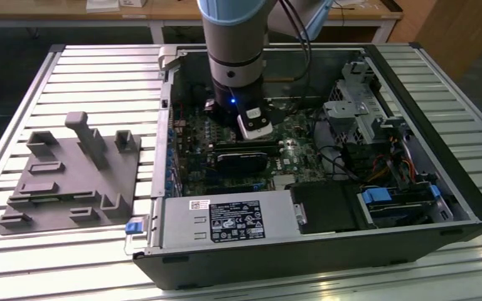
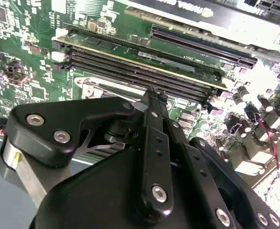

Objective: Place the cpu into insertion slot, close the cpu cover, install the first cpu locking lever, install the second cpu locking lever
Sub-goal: 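Install the second cpu locking lever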

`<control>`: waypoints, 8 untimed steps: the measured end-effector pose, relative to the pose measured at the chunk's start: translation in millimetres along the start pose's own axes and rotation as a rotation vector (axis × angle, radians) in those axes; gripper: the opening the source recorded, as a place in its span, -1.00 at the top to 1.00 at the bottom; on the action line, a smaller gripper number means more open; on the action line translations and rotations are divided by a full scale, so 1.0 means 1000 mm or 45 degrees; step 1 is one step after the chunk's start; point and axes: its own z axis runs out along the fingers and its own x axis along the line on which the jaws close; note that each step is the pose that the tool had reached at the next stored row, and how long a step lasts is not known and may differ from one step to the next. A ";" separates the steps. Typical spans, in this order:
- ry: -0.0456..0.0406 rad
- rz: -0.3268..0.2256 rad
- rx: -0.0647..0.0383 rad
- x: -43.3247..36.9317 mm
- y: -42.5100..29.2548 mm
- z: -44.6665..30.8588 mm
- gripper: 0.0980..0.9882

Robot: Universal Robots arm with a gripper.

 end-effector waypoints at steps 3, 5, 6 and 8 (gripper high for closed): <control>0.008 0.003 -0.030 0.0012 -0.0046 0.0005 0.98; 0.013 0.004 -0.047 0.0017 -0.0077 0.0009 0.98; 0.015 0.005 -0.055 0.0019 -0.0094 0.0011 0.98; 0.020 0.007 -0.072 0.0023 -0.0123 0.0018 0.98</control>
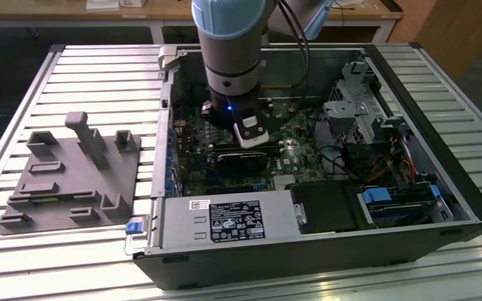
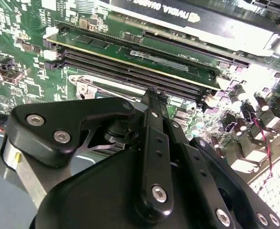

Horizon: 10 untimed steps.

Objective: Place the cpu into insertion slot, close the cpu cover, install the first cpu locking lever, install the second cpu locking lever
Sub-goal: 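Install the second cpu locking lever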

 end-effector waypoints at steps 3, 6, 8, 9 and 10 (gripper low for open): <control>0.007 0.002 -0.023 0.0004 -0.0027 0.0016 0.98; 0.011 0.004 -0.040 0.0005 -0.0035 0.0050 0.98; 0.014 0.005 -0.048 0.0007 -0.0040 0.0070 0.98; 0.015 0.004 -0.050 0.0007 -0.0042 0.0079 0.98; 0.015 0.001 -0.051 0.0007 -0.0043 0.0085 0.98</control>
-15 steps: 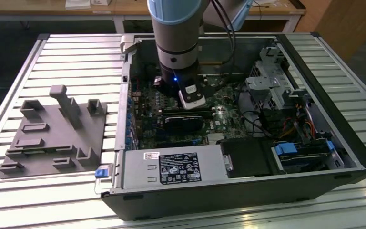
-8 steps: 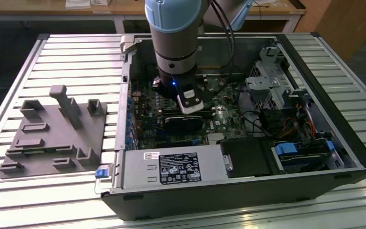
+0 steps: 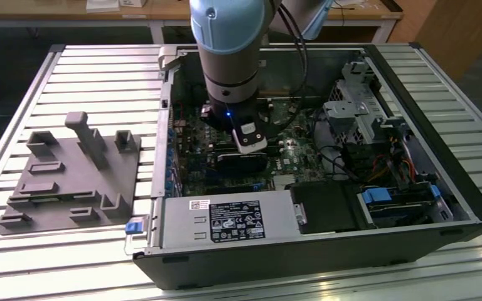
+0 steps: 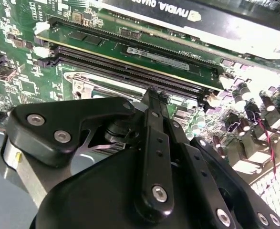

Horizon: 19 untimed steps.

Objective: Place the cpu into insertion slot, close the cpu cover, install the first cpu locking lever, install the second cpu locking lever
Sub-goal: 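Install the second cpu locking lever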

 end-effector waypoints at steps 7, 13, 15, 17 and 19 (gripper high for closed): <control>0.034 -0.124 -0.003 0.0001 -0.0009 0.0031 0.98; 0.052 -0.173 -0.023 0.0003 -0.0019 0.0066 0.98; 0.057 -0.180 -0.035 0.0009 -0.0025 0.0081 0.98; 0.061 -0.186 -0.046 0.0015 -0.0031 0.0095 0.98; 0.064 -0.189 -0.057 0.0021 -0.0037 0.0111 0.98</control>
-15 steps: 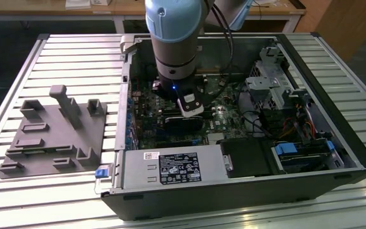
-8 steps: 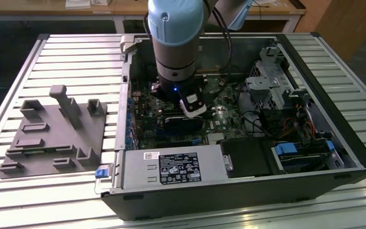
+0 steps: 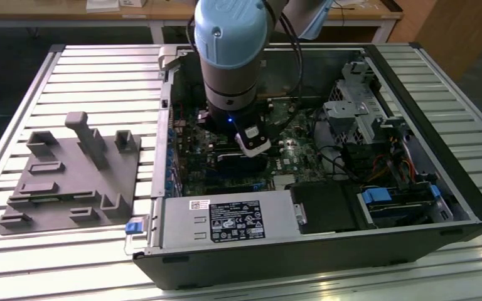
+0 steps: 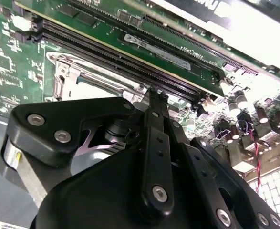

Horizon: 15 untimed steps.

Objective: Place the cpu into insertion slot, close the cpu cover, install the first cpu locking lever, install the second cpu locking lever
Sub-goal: 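Install the second cpu locking lever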

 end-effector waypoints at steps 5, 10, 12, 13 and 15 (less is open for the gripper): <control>0.003 -0.004 -0.011 0.0019 -0.0015 0.0034 0.98; 0.004 -0.005 -0.016 0.0029 -0.0024 0.0060 0.98; 0.005 -0.006 -0.018 0.0032 -0.0029 0.0070 0.98; 0.005 -0.006 -0.021 0.0035 -0.0031 0.0074 0.98; 0.006 -0.006 -0.032 0.0039 -0.0033 0.0084 0.98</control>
